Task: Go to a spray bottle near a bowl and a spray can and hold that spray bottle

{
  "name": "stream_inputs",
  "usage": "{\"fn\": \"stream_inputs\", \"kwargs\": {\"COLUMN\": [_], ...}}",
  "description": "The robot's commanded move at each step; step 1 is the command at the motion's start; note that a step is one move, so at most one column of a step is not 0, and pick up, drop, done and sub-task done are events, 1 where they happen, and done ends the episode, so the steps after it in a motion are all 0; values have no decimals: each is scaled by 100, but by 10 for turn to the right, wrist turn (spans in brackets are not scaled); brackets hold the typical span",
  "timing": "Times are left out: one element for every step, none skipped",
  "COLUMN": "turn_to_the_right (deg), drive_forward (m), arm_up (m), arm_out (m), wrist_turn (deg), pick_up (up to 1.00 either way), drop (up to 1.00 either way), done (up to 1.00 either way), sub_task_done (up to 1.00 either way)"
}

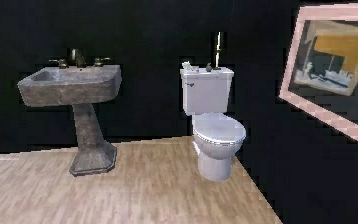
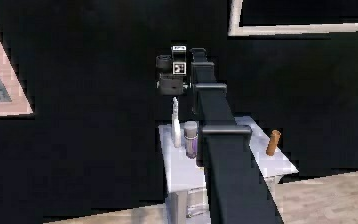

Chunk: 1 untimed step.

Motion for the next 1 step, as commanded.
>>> {"fn": "stream_inputs", "kwargs": {"turn_to_the_right": [0], "drive_forward": [0], "arm_up": [-30], "arm_out": [0], "wrist_turn": [0], "pick_up": [0], "drop": [0], "done": [0], "sub_task_done": [0]}}
